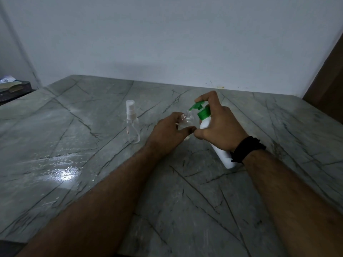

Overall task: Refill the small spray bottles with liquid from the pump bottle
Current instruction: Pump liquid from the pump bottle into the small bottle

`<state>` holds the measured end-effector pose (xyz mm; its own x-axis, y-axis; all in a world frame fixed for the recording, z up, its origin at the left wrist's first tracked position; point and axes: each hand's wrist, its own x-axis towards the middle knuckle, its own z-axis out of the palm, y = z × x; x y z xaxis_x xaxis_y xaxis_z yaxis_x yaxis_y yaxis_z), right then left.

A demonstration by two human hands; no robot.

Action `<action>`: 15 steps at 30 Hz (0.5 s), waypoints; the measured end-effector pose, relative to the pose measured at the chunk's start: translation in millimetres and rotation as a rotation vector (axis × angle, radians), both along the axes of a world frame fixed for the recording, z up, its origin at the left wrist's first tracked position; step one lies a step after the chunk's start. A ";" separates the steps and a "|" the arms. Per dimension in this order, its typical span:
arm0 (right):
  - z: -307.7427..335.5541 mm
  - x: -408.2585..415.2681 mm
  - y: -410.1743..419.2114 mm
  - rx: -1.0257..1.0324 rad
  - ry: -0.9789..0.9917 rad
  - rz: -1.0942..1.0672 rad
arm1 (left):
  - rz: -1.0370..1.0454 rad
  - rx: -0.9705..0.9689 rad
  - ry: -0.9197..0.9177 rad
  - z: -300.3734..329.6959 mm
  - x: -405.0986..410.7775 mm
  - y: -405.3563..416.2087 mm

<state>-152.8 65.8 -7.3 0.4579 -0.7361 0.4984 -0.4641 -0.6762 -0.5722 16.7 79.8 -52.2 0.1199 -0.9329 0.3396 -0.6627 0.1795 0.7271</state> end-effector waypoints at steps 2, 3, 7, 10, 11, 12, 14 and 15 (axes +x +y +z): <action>-0.3 0.2 -0.1 0.008 0.002 0.000 | -0.002 0.000 -0.007 0.1 0.0 0.2; -0.4 0.0 0.3 0.004 -0.002 -0.003 | -0.003 -0.002 -0.003 0.1 -0.1 0.6; -1.1 -0.6 2.1 -0.030 -0.007 -0.005 | -0.001 0.002 0.011 1.7 -0.3 2.4; -0.6 -0.3 1.2 -0.021 -0.003 -0.002 | -0.002 -0.001 0.009 1.9 -0.8 2.7; -0.3 0.0 0.5 -0.016 0.002 0.001 | 0.000 -0.002 0.008 1.8 -0.9 2.7; -0.2 0.3 -0.1 -0.009 0.007 0.004 | 0.001 0.000 0.006 2.0 -1.1 2.7; -0.7 0.0 -1.2 0.002 0.009 0.007 | -0.004 0.009 0.004 2.6 -1.5 2.4; -0.9 -0.2 -1.4 0.001 0.006 0.006 | -0.005 0.011 0.004 2.7 -1.4 2.4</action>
